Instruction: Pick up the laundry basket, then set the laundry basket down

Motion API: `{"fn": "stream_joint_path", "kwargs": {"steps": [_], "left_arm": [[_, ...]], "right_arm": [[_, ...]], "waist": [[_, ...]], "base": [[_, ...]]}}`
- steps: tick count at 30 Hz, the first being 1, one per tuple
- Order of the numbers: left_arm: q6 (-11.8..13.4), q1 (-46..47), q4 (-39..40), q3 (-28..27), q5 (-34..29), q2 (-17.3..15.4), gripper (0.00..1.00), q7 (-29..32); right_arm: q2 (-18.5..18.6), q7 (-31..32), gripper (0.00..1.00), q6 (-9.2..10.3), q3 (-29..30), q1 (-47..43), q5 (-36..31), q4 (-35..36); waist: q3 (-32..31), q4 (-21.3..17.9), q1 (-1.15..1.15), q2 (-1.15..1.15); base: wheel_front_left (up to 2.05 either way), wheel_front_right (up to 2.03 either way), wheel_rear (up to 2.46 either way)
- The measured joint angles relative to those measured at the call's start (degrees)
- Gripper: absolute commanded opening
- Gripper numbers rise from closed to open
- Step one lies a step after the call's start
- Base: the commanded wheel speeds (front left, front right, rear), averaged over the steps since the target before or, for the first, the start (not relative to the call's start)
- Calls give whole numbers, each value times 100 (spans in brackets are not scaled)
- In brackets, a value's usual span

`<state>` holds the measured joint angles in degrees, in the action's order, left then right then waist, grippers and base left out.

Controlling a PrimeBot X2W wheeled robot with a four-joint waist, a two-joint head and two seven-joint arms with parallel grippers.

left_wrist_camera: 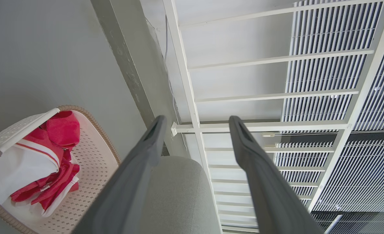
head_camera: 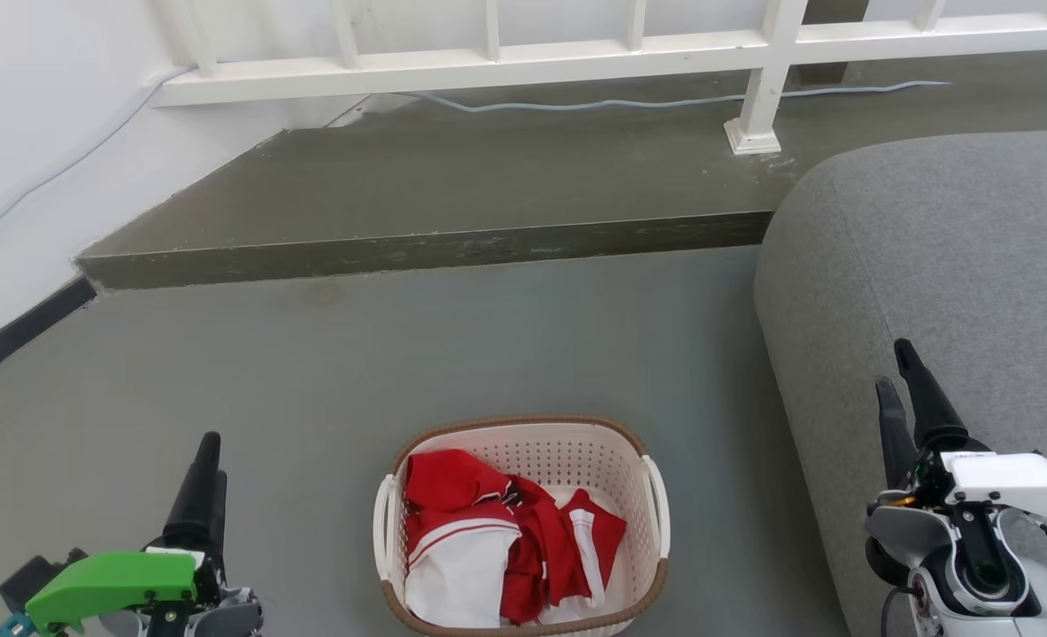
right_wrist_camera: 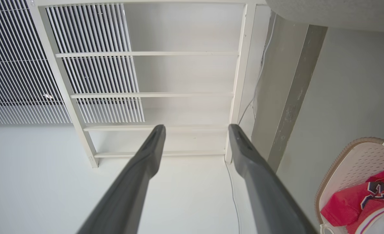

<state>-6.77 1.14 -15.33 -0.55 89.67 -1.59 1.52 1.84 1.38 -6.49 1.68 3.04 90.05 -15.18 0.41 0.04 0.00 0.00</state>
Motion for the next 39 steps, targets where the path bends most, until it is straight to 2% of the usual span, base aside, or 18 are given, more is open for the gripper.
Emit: {"fn": "stream_joint_path", "kwargs": {"steps": [11, 20, 28, 36, 39], "left_arm": [[-1, 5, 135, 324, -756, -164, 100, -241], [-1, 13, 142, 578, -1633, -334, 100, -419], [32, 117, 222, 645, -2468, -369, 100, -572], [182, 125, 294, 714, -3188, -355, 100, -721], [209, 125, 299, 764, -3473, -350, 100, -773]], "right_arm": [[155, -244, 100, 0, -344, 45, -595, 101], [229, -423, 100, -2, -635, 127, -1109, 123], [387, -591, 100, -3, -949, 216, -1803, 113], [514, -739, 100, 2, -1212, 273, -2565, -5], [545, -795, 100, 58, -1344, 305, -2866, -56]], "waist": [[17, -6, 0, 0], [31, -14, 0, 0], [38, -16, 0, 0], [44, -14, 0, 0], [48, -14, 0, 0]], "base": [[0, 0, 0], [0, 0, 0], [0, 0, 0], [0, 0, 0], [0, 0, 0]]}}
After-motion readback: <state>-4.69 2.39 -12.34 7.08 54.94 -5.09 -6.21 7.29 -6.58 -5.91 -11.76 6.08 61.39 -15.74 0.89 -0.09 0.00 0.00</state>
